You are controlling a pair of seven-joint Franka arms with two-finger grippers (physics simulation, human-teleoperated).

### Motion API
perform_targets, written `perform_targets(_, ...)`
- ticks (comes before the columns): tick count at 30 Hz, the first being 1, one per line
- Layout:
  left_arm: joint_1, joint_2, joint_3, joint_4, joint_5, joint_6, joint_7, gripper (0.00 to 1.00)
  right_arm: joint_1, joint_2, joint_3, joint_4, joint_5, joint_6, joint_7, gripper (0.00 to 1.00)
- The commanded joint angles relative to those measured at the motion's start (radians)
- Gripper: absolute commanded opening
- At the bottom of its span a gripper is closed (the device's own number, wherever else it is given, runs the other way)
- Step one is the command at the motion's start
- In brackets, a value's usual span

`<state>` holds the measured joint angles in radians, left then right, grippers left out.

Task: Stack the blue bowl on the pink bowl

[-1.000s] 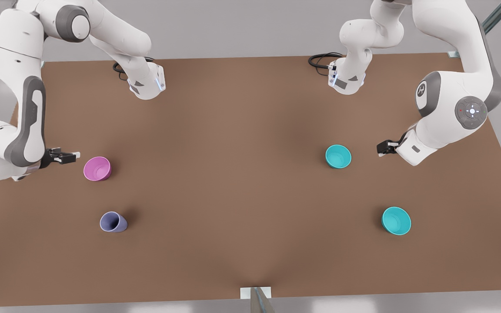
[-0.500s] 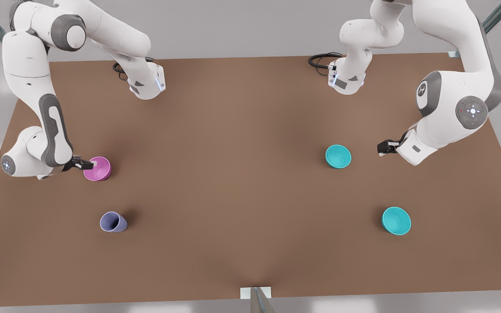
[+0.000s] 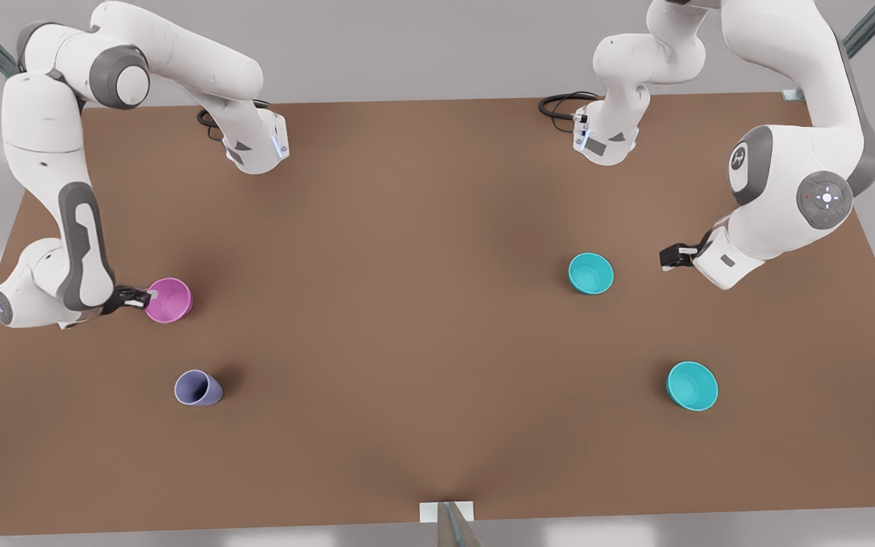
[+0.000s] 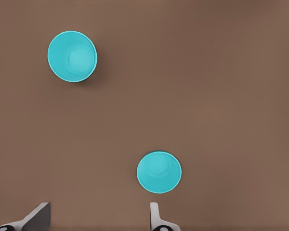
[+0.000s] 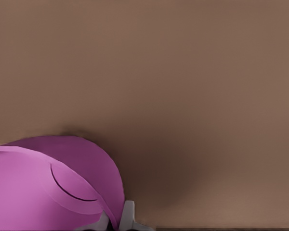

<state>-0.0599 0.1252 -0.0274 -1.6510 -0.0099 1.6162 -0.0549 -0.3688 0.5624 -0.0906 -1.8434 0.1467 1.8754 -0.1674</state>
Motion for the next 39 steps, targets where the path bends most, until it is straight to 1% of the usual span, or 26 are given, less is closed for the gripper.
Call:
perform_targets(1,0.000,-0.001,0.000,0.000,0.001,-0.002,-0.002,1.00,-0.002,0.001,0.005,0.039,-0.007,-0.196,-0.035,0.21)
perform_targets(2,0.000,-0.001,0.000,0.000,0.001,-0.002,-0.002,1.00,0.007,0.001,0.022,0.081,-0.003,-0.278,-0.055,0.21)
perform_targets(3,0.000,-0.001,0.000,0.000,0.001,-0.002,-0.002,1.00,0.030,-0.001,0.048,0.164,0.088,-0.429,-0.035,0.21)
perform_targets(4,0.000,-0.001,0.000,-0.001,0.001,-0.002,-0.002,1.00,0.063,-0.004,0.048,0.187,0.178,-0.490,-0.004,0.21)
perform_targets(6,0.000,-0.002,0.000,-0.001,0.001,-0.002,-0.002,1.00,0.148,-0.013,0.049,0.200,0.329,-0.504,0.077,0.21)
perform_targets(9,0.000,-0.004,0.000,0.000,0.001,-0.002,-0.002,1.00,0.341,-0.003,0.048,0.285,0.548,-0.470,0.293,0.21)
perform_targets(11,0.000,-0.002,0.000,0.000,0.001,-0.002,-0.002,1.00,0.476,0.013,0.048,0.320,0.646,-0.311,0.440,0.21)
perform_targets(14,0.005,-0.001,0.000,0.000,-0.001,-0.018,-0.002,1.00,0.691,0.088,0.048,0.435,0.663,-0.030,0.704,0.21)
perform_targets(16,0.009,0.004,0.000,-0.001,-0.001,-0.018,-0.003,1.00,0.812,0.174,0.040,0.477,0.645,0.159,0.738,0.21)
perform_targets(19,0.012,0.011,0.000,0.000,-0.001,-0.015,-0.003,1.00,0.910,0.257,0.037,0.490,0.581,0.384,0.760,0.21)
perform_targets(21,0.012,0.011,0.001,0.000,-0.002,-0.015,-0.003,1.00,0.935,0.304,0.038,0.520,0.424,0.432,0.861,0.21)
perform_targets(24,0.012,0.013,0.000,0.000,-0.005,-0.019,-0.025,1.00,0.938,0.337,0.038,0.544,0.419,0.432,0.865,0.21)
perform_targets(25,0.008,0.034,0.000,0.000,-0.007,-0.039,-0.036,1.00,0.938,0.337,0.038,0.544,0.421,0.432,0.867,0.21)
perform_targets(26,0.047,0.045,0.001,-0.003,-0.045,-0.084,-0.026,1.00,0.938,0.337,0.038,0.546,0.421,0.432,0.884,0.34)
perform_targets(27,0.107,0.069,0.001,-0.006,-0.090,-0.085,0.013,1.00,0.941,0.337,0.038,0.547,0.419,0.432,0.908,0.58)
perform_targets(28,0.155,0.102,0.001,-0.003,-0.085,-0.015,0.041,1.00,0.946,0.335,0.038,0.549,0.404,0.432,0.910,1.00)
perform_targets(30,0.173,0.175,0.001,-0.009,-0.085,0.082,0.043,1.00,0.949,0.333,0.038,0.562,0.407,0.432,0.928,1.00)
perform_targets(31,0.175,0.214,0.003,-0.012,-0.085,0.163,0.056,1.00,0.947,0.329,0.040,0.590,0.412,0.421,0.994,1.00)
perform_targets(32,0.166,0.248,0.006,-0.071,-0.093,0.229,0.128,1.00,0.941,0.294,0.038,0.579,0.413,0.392,0.997,1.00)
perform_targets(33,0.149,0.238,0.004,-0.183,-0.102,0.325,0.158,1.00,0.929,0.262,0.037,0.575,0.412,0.328,0.996,1.00)
perform_targets(34,0.114,0.228,0.004,-0.268,-0.119,0.375,0.225,1.00,0.886,0.197,0.037,0.567,0.406,0.211,0.987,1.00)
perform_targets(35,0.098,0.228,0.004,-0.299,-0.119,0.378,0.273,1.00,0.858,0.142,0.022,0.566,0.377,0.081,0.959,1.00)
perform_targets(36,0.077,0.229,0.004,-0.329,-0.119,0.380,0.300,1.00,0.827,0.082,-0.020,0.559,0.327,-0.091,0.911,1.00)
perform_targets(37,0.066,0.231,0.004,-0.351,-0.119,0.386,0.300,1.00,0.820,0.042,-0.072,0.567,0.292,-0.220,0.885,1.00)
perform_targets(38,0.063,0.231,0.004,-0.388,-0.119,0.430,0.300,1.00,0.800,0.016,-0.138,0.567,0.292,-0.358,0.778,1.00)
perform_targets(39,0.060,0.244,0.003,-0.412,-0.121,0.498,0.319,1.00,0.759,0.008,-0.242,0.569,0.291,-0.510,0.580,1.00)
